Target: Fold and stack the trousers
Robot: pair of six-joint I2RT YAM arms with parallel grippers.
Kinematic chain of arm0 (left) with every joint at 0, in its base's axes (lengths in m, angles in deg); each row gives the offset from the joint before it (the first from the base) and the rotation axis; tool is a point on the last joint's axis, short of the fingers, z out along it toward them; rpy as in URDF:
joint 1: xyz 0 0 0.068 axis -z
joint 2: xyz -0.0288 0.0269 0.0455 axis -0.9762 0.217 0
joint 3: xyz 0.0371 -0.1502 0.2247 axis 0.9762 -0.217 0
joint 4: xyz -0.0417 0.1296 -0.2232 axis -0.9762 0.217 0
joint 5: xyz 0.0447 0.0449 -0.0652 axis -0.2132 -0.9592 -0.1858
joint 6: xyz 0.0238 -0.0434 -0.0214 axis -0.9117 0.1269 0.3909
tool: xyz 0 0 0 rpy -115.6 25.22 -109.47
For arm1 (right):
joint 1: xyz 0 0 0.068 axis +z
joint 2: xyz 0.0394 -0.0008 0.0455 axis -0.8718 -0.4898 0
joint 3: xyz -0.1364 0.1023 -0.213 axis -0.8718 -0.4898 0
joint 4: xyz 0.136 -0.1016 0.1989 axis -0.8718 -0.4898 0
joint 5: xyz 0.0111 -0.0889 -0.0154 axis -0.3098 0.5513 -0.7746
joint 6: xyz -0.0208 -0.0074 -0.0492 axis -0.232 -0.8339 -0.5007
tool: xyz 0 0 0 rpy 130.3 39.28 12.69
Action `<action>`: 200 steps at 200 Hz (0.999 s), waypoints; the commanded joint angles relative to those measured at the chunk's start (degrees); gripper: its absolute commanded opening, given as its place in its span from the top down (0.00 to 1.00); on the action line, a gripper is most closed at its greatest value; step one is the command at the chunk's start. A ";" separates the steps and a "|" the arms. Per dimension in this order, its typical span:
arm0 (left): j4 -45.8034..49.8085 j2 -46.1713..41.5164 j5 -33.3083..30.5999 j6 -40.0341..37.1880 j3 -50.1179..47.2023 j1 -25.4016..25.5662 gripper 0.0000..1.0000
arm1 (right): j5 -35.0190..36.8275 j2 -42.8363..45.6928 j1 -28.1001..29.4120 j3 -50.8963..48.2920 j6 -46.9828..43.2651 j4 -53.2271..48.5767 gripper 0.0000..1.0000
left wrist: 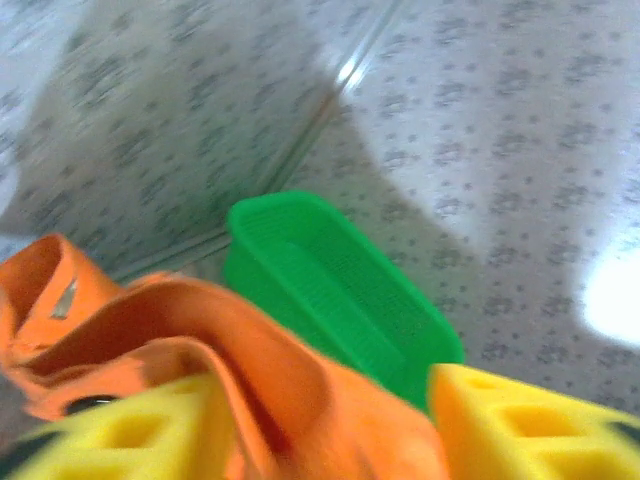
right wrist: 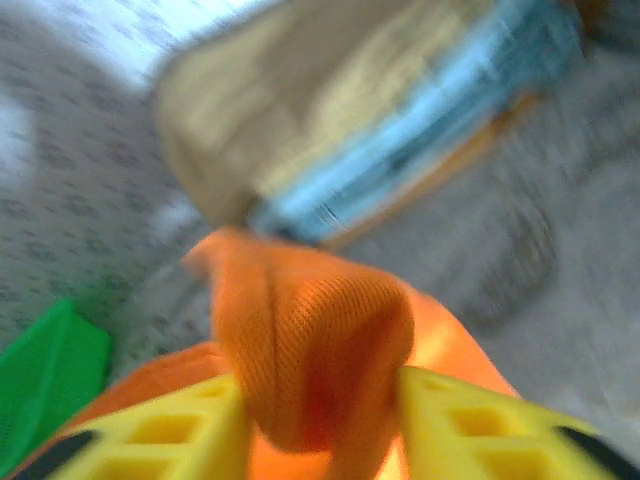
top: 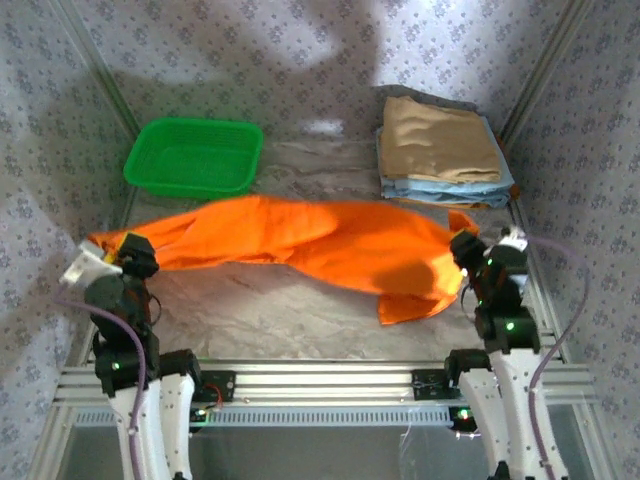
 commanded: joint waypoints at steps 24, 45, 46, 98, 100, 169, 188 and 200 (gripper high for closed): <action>14.23 -12.77 -10.89 13.87 -3.62 -0.33 0.00 | 1.62 12.79 -0.03 -8.34 5.16 -6.93 0.29; 8.60 -6.35 -3.82 11.81 -1.07 -0.34 0.01 | -0.36 7.81 0.08 -7.16 5.10 -5.30 0.27; 8.28 -5.87 -3.42 11.71 -0.93 -0.37 0.01 | -0.53 7.52 0.04 -7.03 5.07 -5.09 0.27; 2.84 25.54 19.88 4.10 7.83 4.68 0.17 | -4.41 -20.84 3.54 7.19 2.41 -3.12 0.25; 3.38 26.32 19.32 3.75 8.24 5.73 0.17 | -4.05 -22.02 4.01 7.89 2.52 -3.34 0.25; 8.65 40.54 11.63 10.76 6.89 27.64 0.12 | -5.18 -47.93 16.55 21.61 11.67 -1.04 0.22; 10.12 41.64 9.31 11.61 6.40 29.30 0.11 | -4.71 -51.01 17.70 22.61 13.13 -0.09 0.21; 11.45 40.85 8.46 11.79 5.86 29.26 0.11 | -5.84 -52.28 17.04 22.10 13.92 0.64 0.21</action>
